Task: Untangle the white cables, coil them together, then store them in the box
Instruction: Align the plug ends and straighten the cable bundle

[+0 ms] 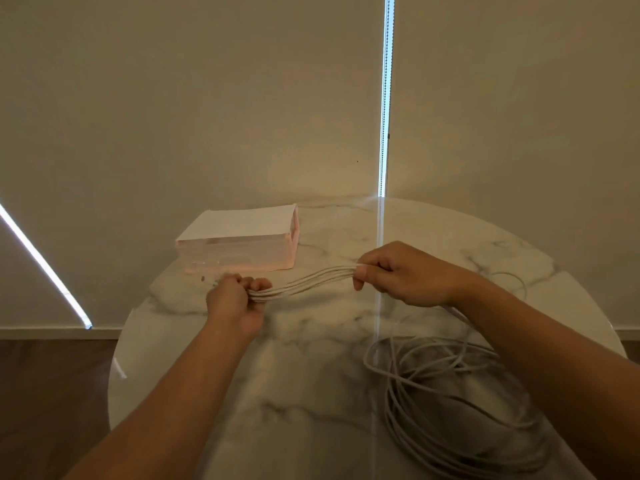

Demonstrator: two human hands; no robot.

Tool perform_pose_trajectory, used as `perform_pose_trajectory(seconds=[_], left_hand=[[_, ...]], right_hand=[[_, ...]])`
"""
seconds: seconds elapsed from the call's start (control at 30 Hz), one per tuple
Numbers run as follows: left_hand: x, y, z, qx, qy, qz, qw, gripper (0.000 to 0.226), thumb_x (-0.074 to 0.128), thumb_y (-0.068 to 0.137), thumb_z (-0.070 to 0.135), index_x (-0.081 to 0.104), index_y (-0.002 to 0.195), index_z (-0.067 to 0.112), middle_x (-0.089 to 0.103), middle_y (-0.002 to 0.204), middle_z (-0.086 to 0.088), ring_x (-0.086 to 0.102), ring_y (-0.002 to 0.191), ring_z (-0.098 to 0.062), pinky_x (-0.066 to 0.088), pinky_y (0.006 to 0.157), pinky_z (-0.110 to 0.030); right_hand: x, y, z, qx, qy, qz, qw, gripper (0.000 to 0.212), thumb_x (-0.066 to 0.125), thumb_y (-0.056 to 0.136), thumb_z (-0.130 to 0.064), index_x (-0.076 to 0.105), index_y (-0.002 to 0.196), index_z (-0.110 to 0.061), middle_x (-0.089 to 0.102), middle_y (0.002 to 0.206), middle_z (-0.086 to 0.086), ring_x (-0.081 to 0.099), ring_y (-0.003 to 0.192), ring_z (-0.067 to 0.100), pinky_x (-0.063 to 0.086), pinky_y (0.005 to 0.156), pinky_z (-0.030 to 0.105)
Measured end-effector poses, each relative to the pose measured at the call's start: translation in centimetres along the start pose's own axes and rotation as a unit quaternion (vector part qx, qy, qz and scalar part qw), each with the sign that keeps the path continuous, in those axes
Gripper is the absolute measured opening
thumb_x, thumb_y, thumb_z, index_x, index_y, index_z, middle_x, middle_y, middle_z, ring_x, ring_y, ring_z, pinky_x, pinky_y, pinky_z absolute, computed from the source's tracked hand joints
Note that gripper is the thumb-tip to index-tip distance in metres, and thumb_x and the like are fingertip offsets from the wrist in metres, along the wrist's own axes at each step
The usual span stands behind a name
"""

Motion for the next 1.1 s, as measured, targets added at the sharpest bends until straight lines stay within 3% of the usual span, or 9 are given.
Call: perform_pose_trajectory(seconds=[0.2, 0.4, 0.47, 0.53, 0.6, 0.67, 0.77, 0.87, 1.1], left_hand=[[-1.8, -2.0, -2.7, -0.083, 0.042, -0.022, 0.995, 0.035, 0.033, 0.107, 0.027, 0.051, 0.092, 0.001, 0.063, 0.093, -0.021, 0.064, 0.09, -0.033, 0.058, 0.074, -0.052], [-1.8, -7.4, -5.7, -0.234, 0.263, -0.172, 0.92, 0.098, 0.023, 0.091, 0.071, 0.059, 0.109, -0.019, 0.066, 0.108, -0.034, 0.068, 0.097, -0.043, 0.06, 0.072, -0.046], [-1.5, -9.0, -4.0, -0.158, 0.418, -0.196, 0.873, 0.096, 0.025, 0.086, 0.073, 0.07, 0.096, -0.011, 0.07, 0.092, -0.03, 0.072, 0.075, -0.037, 0.059, 0.06, -0.036], [1.1, -9.2, 0.1, 0.078, 0.546, -0.203, 0.809, 0.07, 0.038, 0.092, 0.059, 0.075, 0.078, 0.002, 0.072, 0.07, -0.016, 0.066, 0.055, -0.023, 0.053, 0.053, -0.032], [5.4, -10.7, 4.5, 0.391, 0.565, -0.198, 0.699, 0.04, 0.051, 0.099, 0.037, 0.071, 0.076, 0.012, 0.068, 0.064, -0.002, 0.061, 0.057, -0.012, 0.051, 0.059, -0.032], [9.1, -11.5, 3.9, 0.532, 0.563, -0.248, 0.583, 0.027, 0.048, 0.097, 0.031, 0.067, 0.09, 0.013, 0.066, 0.082, 0.003, 0.059, 0.076, -0.01, 0.047, 0.069, -0.027], [11.8, -8.7, -2.0, 0.416, 0.657, -0.37, 0.508, 0.038, 0.035, 0.099, 0.048, 0.062, 0.104, 0.021, 0.064, 0.096, 0.007, 0.057, 0.087, -0.009, 0.049, 0.079, -0.034], [11.8, -8.2, -5.4, 0.333, 0.677, -0.432, 0.494, 0.04, 0.032, 0.098, 0.054, 0.058, 0.095, 0.024, 0.059, 0.073, 0.01, 0.055, 0.065, -0.004, 0.048, 0.063, -0.033], [16.2, -9.8, -0.4, 0.488, 0.626, -0.413, 0.447, 0.041, 0.038, 0.097, 0.051, 0.056, 0.083, 0.017, 0.054, 0.062, 0.003, 0.05, 0.055, -0.012, 0.038, 0.053, -0.032]], right_hand=[[-1.7, 0.3, 0.0, -0.018, -0.088, 0.054, 0.994, 0.036, 0.043, 0.104, -0.027, 0.061, 0.076, -0.011, 0.046, 0.058, -0.008, 0.046, 0.056, 0.002, 0.036, 0.058, 0.014], [0.0, 0.8, 0.3, -0.01, -0.139, 0.025, 0.99, 0.037, 0.042, 0.104, -0.029, 0.05, 0.069, -0.024, 0.047, 0.062, -0.009, 0.044, 0.06, 0.006, 0.033, 0.058, 0.016], [0.4, 0.9, 0.5, -0.002, -0.134, 0.013, 0.991, 0.036, 0.042, 0.104, -0.03, 0.052, 0.071, -0.022, 0.047, 0.063, -0.008, 0.044, 0.06, 0.007, 0.032, 0.058, 0.017], [0.6, 1.0, 0.7, 0.003, -0.13, 0.007, 0.991, 0.035, 0.041, 0.104, -0.03, 0.055, 0.074, -0.017, 0.048, 0.065, -0.007, 0.044, 0.061, 0.008, 0.031, 0.059, 0.018], [0.7, 1.0, 0.8, 0.007, -0.13, 0.002, 0.991, 0.036, 0.041, 0.104, -0.031, 0.057, 0.076, -0.015, 0.049, 0.066, -0.006, 0.045, 0.062, 0.008, 0.032, 0.059, 0.017], [0.9, 1.1, 0.7, 0.005, -0.13, -0.003, 0.991, 0.037, 0.041, 0.104, -0.031, 0.058, 0.075, -0.016, 0.05, 0.065, -0.006, 0.046, 0.062, 0.008, 0.032, 0.059, 0.017], [0.7, 1.0, 0.9, 0.011, -0.128, -0.004, 0.992, 0.038, 0.043, 0.103, -0.032, 0.057, 0.069, -0.023, 0.05, 0.061, -0.005, 0.046, 0.058, 0.009, 0.035, 0.059, 0.023], [-0.1, 0.2, 1.4, 0.029, -0.116, -0.011, 0.993, 0.039, 0.044, 0.103, -0.032, 0.058, 0.067, -0.023, 0.047, 0.055, -0.004, 0.043, 0.051, 0.009, 0.036, 0.058, 0.024], [-3.2, 0.1, 0.3, 0.05, 0.032, 0.006, 0.998, 0.039, 0.049, 0.101, -0.036, 0.06, 0.072, -0.011, 0.046, 0.045, -0.006, 0.039, 0.039, 0.012, 0.038, 0.044, 0.026]])
Point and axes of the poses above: each hand's wrist, its own y-axis towards the middle knuckle, its own x-axis out of the palm, z = x × y, the point moved 10 cm from there along y, towards the middle knuckle
